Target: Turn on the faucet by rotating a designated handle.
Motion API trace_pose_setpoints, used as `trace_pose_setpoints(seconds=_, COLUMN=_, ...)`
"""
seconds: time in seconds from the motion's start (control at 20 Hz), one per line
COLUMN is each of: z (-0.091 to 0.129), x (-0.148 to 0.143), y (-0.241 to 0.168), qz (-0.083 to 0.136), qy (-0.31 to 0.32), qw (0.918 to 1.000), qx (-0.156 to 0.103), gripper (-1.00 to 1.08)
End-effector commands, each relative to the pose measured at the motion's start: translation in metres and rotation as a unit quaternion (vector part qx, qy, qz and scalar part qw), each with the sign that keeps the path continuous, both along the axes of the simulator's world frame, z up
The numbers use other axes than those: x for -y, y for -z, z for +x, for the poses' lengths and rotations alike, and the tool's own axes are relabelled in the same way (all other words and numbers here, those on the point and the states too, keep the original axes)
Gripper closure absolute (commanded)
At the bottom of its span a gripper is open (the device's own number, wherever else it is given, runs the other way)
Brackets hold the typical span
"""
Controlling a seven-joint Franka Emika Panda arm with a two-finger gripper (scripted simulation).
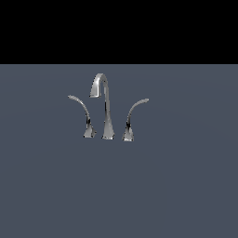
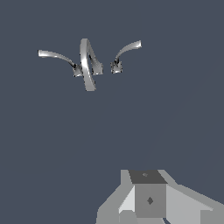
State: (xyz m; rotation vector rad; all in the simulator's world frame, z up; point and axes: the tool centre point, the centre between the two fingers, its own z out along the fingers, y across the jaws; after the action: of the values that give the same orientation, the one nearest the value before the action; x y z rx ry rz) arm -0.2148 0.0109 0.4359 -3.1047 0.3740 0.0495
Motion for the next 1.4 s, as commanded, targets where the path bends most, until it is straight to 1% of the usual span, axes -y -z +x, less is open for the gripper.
trace_pose_setpoints(seconds=0.0, z=0.011, x=-0.005, y=0.011, qz=0.0, qy=0.031, qw=0.9995, qx=0.0, gripper=1.08)
trace_pose_setpoints(seconds=0.2, z=0.03, x=-0.011, y=0.03, qz=-0.001, qy=0.081, qw=0.9967, qx=0.0, gripper=1.08)
trace_pose_setpoints(seconds=0.35, z=0.045, x=-0.015, y=0.044, qz=-0.002, qy=0.119, qw=0.9929, qx=0.001, gripper=1.08)
trace_pose_setpoints(seconds=0.65, z=0.075, x=-0.018, y=0.071, qz=-0.003, qy=0.194, qw=0.9809, qx=0.001, gripper=1.08)
trace_pose_setpoints(seconds=0.8, z=0.091, x=-0.018, y=0.085, qz=-0.003, qy=0.232, qw=0.9727, qx=0.001, gripper=1.08)
trace_pose_setpoints(seconds=1.0, z=0.112, x=-0.016, y=0.104, qz=-0.004, qy=0.281, qw=0.9596, qx=0.002, gripper=1.08)
trace_pose_setpoints(seconds=1.2, z=0.132, x=-0.011, y=0.123, qz=-0.005, qy=0.33, qw=0.9439, qx=0.002, gripper=1.08)
trace_pose_setpoints(seconds=1.35, z=0.147, x=-0.006, y=0.136, qz=-0.006, qy=0.366, qw=0.9304, qx=0.002, gripper=1.08)
